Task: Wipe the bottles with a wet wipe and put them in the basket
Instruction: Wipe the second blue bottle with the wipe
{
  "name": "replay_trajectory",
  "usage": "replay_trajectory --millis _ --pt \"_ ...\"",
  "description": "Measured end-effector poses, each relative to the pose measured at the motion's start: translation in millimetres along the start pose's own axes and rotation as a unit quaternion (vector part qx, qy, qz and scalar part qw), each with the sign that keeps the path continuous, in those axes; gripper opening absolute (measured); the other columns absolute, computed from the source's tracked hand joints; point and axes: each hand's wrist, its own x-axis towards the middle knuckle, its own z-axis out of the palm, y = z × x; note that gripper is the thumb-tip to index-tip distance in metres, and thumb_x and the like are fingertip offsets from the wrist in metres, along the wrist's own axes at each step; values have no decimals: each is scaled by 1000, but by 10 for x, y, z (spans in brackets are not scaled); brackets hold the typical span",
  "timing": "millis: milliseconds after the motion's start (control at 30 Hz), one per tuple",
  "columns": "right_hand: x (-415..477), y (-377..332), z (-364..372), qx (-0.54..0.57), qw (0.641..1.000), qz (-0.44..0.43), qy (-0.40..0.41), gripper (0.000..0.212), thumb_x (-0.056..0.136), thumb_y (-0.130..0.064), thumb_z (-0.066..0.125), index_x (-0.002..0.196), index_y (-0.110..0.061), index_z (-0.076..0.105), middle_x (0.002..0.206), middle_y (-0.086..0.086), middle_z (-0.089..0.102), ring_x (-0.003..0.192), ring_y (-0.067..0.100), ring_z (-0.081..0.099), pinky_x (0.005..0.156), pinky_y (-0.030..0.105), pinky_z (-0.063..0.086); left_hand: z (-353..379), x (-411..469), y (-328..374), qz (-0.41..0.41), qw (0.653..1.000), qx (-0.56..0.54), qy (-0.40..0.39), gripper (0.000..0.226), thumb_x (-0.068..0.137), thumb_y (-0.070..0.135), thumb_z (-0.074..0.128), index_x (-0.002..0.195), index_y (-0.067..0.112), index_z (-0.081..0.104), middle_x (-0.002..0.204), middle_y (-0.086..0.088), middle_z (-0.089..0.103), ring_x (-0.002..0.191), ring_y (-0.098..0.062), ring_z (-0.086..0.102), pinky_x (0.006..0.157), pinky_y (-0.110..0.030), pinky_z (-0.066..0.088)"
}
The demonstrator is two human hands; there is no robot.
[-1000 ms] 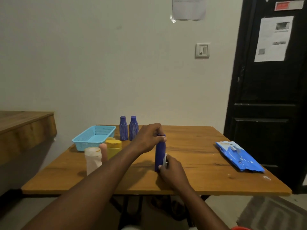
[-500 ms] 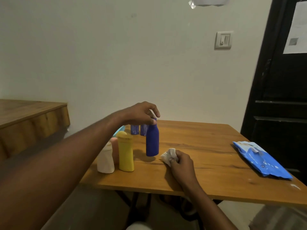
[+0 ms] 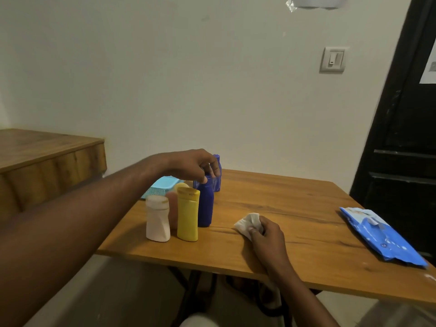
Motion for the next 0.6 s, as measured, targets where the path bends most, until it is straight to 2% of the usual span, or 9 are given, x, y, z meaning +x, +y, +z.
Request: replay_trajectory --millis 133,233,433,600 --pt "-29 -17 -11 -6 1000 -10 5 17 96 -13 60 103 -26 69 93 -9 71 87 7 65 73 31 53 8 -51 -43 -8 1000 9 -4 37 84 -6 70 107 23 68 118 -3 71 114 -24 67 95 -50 59" --pt "-40 -15 -15 -10 1000 -13 9 13 95 -12 61 99 -20 71 90 -6 71 84 9 65 75 36 54 7 -77 -52 -11 1000 15 -9 37 85 -6 69 105 24 67 116 -3 70 114 -23 66 97 -47 59" --pt "-68 -60 -30 10 1000 -4 12 19 95 -10 60 97 -27 70 91 -8 72 87 10 66 74 32 53 7 -103 -74 -20 999 37 -9 36 86 -5 68 114 17 67 117 -4 69 113 -23 66 93 -36 60" --pt "-76 -63 -43 16 1000 5 16 16 94 -9 59 97 -19 72 89 -6 72 85 12 66 78 42 56 26 -115 -58 -33 998 51 -19 45 84 -3 67 121 23 63 126 -3 67 119 -22 63 99 -42 58"
